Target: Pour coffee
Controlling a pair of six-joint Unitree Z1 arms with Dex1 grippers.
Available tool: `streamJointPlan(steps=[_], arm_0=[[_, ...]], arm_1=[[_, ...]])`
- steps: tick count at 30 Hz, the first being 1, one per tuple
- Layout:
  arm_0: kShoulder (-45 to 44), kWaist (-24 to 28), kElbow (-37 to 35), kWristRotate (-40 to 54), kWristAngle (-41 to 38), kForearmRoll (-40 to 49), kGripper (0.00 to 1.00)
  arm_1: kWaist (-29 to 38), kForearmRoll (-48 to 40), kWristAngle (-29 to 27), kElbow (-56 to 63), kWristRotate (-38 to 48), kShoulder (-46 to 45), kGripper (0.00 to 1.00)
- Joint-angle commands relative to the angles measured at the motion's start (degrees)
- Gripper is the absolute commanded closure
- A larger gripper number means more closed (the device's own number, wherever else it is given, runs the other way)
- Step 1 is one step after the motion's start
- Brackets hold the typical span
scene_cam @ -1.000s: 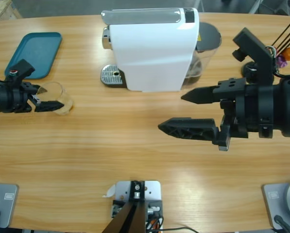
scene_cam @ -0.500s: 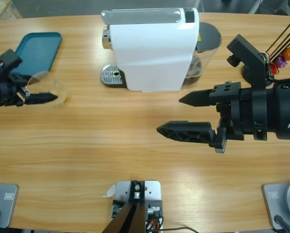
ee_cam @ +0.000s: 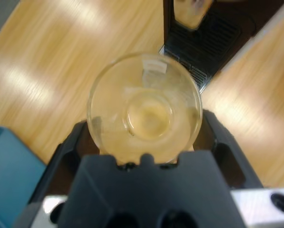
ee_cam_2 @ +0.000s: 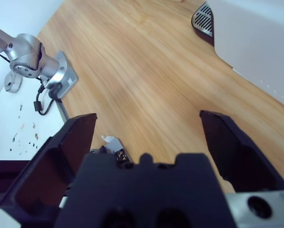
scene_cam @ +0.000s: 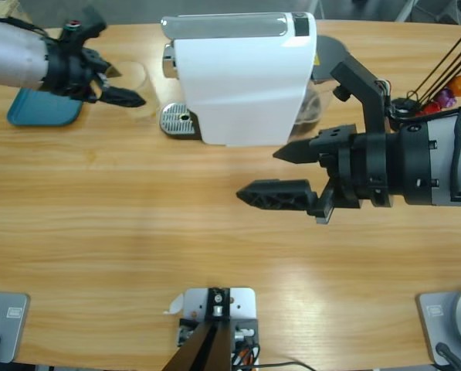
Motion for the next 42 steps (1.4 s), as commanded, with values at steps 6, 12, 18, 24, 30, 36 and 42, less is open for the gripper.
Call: streamJointPlan(steps=[6,12,18,24,30,36,42], arm_0=[[10.4,-2.9,-5.3,0.6,-2.8,0.8,1.000],[10.6,-3.0,-3.8,0.5,-3.7,0.5,1.000],[11.8,-4.5,-4.6,0.5,-3.9,-0.2,1.000],[12.0,-4.7,-3.9,0.5,-4.2,-0.4,1.000],[11.5,-4.7,-3.8,0.4,-2.7,-0.4,1.000],[11.5,-4.7,-4.0,0.3,-2.1,-0.4,1.000],[11.4,-4.7,-4.1,-2.0,-0.2,-0.6,0.083]], arm_1=[[-3.7,-0.3,-0.5,0.5,-2.2,-0.5,0.000],[-4.0,-0.2,-0.5,0.7,-2.5,-0.6,0.000],[-4.0,0.0,-0.5,0.9,-2.6,-0.5,0.000],[-4.0,0.2,-0.4,1.2,-2.7,-0.5,0.000],[-4.0,0.2,-0.4,1.2,-2.8,-0.3,0.000],[-4.0,0.3,-0.4,1.7,-2.8,-0.7,0.000],[-4.0,0.3,0.0,2.1,-2.8,-0.5,0.000]])
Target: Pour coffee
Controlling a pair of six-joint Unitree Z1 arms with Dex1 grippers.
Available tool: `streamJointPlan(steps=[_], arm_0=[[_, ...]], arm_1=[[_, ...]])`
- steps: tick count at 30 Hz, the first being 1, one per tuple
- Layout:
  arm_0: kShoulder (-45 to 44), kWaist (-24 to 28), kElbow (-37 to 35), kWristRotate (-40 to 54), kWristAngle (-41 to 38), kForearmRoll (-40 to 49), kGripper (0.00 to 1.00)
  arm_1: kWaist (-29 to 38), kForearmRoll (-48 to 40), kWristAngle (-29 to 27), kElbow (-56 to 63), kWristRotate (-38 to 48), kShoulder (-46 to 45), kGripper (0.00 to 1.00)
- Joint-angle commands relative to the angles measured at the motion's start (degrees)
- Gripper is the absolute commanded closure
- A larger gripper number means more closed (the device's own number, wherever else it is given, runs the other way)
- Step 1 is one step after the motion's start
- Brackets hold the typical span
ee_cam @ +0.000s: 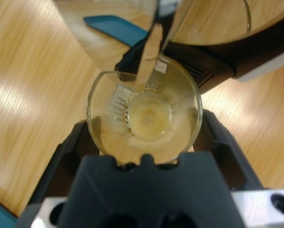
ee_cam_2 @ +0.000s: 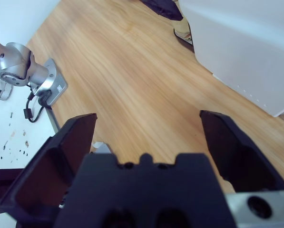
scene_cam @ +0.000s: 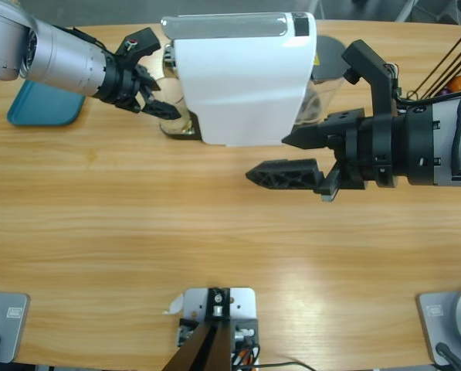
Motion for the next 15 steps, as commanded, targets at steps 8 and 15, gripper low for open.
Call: streamJointPlan(steps=[8,15], arm_0=[[2.3,-0.3,0.8,-8.8,-1.6,-2.0,0.000],[0.4,1.4,0.9,-9.5,-6.3,-2.0,0.000]], arm_1=[[-0.6,0.3,0.0,2.4,-0.6,-0.6,0.000],[-0.6,0.7,0.0,2.4,-0.6,-1.0,0.000]])
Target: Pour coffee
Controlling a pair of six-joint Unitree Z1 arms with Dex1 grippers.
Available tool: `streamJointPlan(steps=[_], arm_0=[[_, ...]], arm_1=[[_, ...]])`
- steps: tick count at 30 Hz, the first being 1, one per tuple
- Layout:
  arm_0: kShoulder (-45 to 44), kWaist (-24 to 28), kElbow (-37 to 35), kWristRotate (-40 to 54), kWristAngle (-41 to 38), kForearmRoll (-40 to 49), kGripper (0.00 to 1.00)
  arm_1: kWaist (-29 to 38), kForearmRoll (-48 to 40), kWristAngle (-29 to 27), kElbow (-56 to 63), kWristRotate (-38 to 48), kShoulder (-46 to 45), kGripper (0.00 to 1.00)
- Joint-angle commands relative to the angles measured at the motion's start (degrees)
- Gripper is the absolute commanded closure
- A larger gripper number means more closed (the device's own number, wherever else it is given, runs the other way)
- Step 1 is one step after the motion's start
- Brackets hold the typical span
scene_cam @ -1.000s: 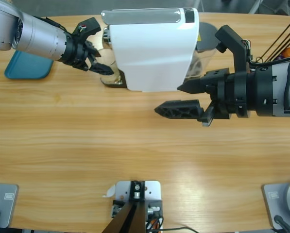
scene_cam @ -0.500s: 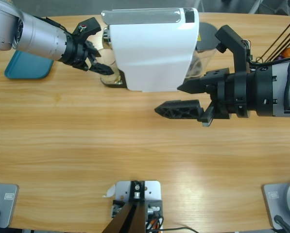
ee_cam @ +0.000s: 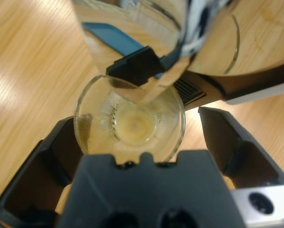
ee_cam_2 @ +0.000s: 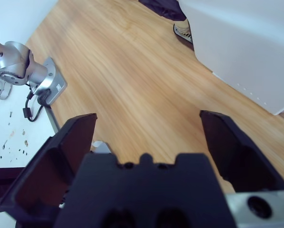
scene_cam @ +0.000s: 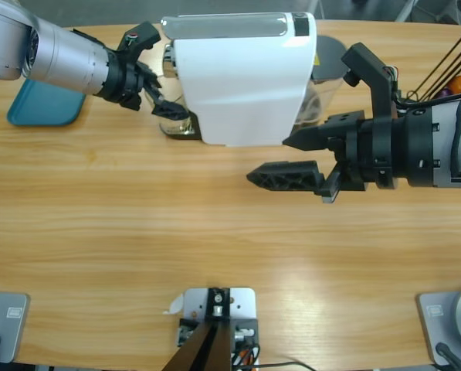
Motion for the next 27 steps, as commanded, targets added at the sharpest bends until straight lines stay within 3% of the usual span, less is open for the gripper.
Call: streamJointPlan(steps=[1,17,25,27], arm_0=[[0.0,1.7,1.0,-1.3,-4.2,-0.6,0.000],[-4.1,3.8,3.0,-0.7,-6.1,-0.6,0.000],[-16.3,6.3,11.0,2.7,-6.1,-0.3,0.000],[-19.8,6.6,11.0,3.2,-7.1,1.7,0.000]], arm_1=[[-0.6,1.0,0.0,2.1,-0.6,-1.1,0.000],[-0.6,2.4,0.0,2.1,-0.5,-1.7,0.000],[-0.6,4.5,-0.1,1.1,-0.5,-3.3,0.000],[-0.5,13.2,-1.0,-4.7,-4.2,-3.3,0.000]])
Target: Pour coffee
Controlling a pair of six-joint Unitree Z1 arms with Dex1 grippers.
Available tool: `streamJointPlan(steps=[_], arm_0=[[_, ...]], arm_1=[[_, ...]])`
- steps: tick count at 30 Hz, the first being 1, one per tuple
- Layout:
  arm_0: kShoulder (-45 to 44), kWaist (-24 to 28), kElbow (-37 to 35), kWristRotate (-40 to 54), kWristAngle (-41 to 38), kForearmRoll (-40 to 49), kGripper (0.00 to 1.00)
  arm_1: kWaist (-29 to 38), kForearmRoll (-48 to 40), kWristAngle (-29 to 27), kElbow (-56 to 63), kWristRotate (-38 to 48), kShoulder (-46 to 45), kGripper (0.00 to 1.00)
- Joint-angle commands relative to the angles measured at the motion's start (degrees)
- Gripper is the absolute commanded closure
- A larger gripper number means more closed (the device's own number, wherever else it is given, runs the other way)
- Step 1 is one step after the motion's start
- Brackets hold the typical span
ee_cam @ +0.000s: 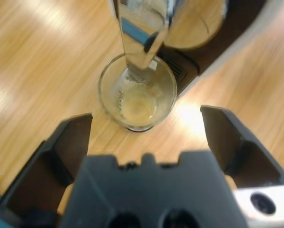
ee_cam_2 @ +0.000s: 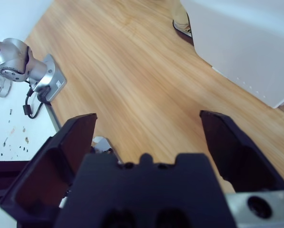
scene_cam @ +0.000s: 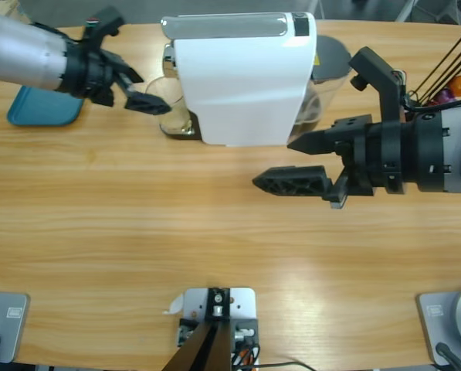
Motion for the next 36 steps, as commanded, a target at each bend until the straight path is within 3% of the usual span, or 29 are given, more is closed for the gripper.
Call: streamJointPlan(steps=[1,3,5,7,9,10,11,14,20,36], arm_0=[[-13.2,2.3,5.3,2.1,-2.2,3.9,0.000],[-16.1,2.3,6.2,1.2,-1.8,8.5,0.000],[-19.0,2.2,7.5,0.7,-1.8,12.0,0.000],[-23.5,2.2,9.1,-1.7,-0.2,13.0,0.000],[-26.2,2.2,10.1,-2.5,3.0,13.9,0.002],[-27.0,2.2,10.7,-2.8,3.6,14.4,0.009],[-27.4,2.2,11.4,-2.9,3.6,14.7,0.009],[-28.3,1.7,13.2,-3.3,3.3,14.9,0.000],[-30.1,1.5,15.9,-5.0,3.1,14.9,0.000],[-31.6,1.4,18.3,-5.1,3.3,14.8,0.000]], arm_1=[[-0.5,16.7,-3.0,-8.9,-5.3,-1.1,0.000],[-0.6,26.9,-8.0,-17.2,-8.0,0.9,0.000],[-2.7,31.0,-13.1,-23.9,-8.2,2.5,0.006],[-8.9,34.4,-13.7,-31.4,-8.4,5.4,0.129],[-15.3,38.1,-11.9,-38.8,-8.7,8.6,0.431],[-18.1,40.3,-11.1,-43.7,-8.8,10.9,0.764],[-19.3,42.9,-11.5,-48.3,-9.1,12.9,0.985],[-20.1,51.4,-10.5,-61.0,-12.8,19.8,1.000],[-17.7,63.6,-6.5,-74.5,-12.6,31.0,1.000],[-15.7,66.1,-9.0,-76.1,-14.6,37.5,1.000]])
